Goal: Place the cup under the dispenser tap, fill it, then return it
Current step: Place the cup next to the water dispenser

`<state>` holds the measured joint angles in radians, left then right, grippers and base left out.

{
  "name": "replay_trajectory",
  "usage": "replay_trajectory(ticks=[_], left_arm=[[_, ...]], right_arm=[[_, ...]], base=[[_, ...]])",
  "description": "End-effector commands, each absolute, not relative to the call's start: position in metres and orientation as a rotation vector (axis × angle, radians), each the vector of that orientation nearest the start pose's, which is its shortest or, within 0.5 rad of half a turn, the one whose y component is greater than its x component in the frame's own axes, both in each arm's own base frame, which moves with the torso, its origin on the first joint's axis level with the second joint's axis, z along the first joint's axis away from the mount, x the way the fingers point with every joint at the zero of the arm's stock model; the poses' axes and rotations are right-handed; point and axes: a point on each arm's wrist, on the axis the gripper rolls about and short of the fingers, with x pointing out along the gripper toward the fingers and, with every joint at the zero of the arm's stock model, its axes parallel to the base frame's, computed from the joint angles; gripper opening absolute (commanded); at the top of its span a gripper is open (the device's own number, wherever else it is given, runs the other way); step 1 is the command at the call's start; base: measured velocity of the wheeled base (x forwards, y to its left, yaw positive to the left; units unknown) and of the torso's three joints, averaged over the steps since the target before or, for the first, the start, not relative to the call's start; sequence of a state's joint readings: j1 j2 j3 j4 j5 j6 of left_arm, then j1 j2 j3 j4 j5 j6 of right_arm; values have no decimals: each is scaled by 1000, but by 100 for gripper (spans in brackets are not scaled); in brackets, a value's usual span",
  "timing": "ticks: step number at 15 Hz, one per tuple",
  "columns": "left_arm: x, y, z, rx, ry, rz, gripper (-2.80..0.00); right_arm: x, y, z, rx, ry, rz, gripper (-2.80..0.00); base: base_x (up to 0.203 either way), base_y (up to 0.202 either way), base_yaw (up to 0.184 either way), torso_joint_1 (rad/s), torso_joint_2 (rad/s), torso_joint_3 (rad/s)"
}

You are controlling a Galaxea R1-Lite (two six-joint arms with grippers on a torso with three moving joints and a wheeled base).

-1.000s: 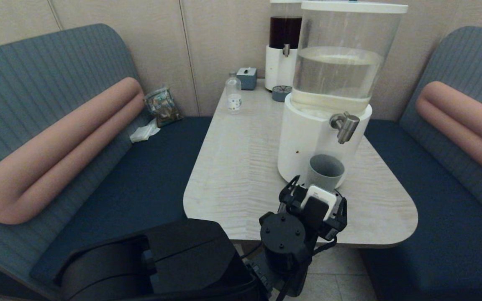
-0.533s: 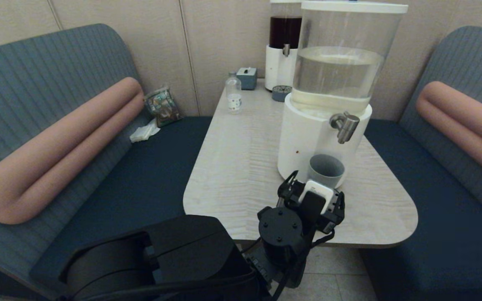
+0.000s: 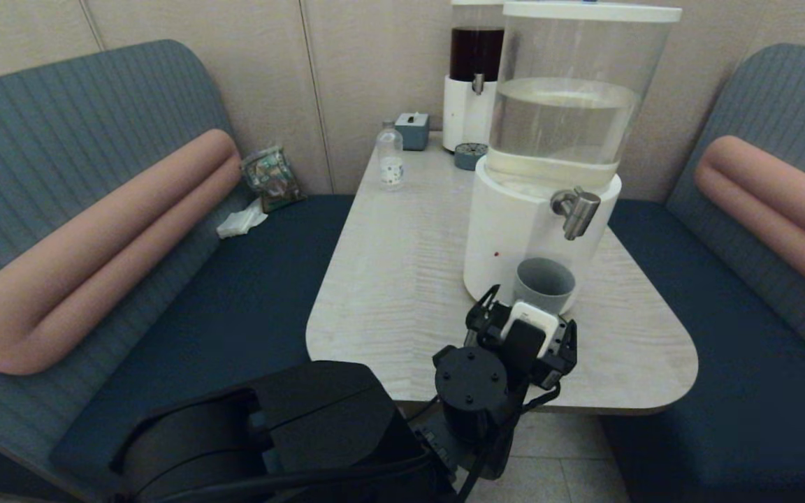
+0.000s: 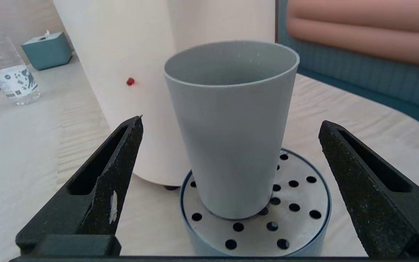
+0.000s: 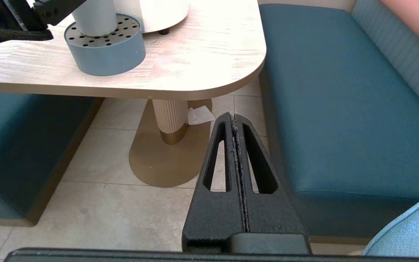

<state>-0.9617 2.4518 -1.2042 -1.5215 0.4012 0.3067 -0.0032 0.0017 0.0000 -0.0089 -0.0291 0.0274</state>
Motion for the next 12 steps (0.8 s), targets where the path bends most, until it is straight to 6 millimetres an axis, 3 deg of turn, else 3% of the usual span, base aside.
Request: replay_trajectory(ticks=[1,12], left_arm=[[269,-370,73,120,-302,-514,0],[276,-373,81,100,-329,-504,0]], right_arm=[[-23,-1,76,28,-8,-32,-280],[-23,-1,76,28,-7,-32,-280]], base=[[0,0,0,0,0,0],[0,0,0,0,0,0]])
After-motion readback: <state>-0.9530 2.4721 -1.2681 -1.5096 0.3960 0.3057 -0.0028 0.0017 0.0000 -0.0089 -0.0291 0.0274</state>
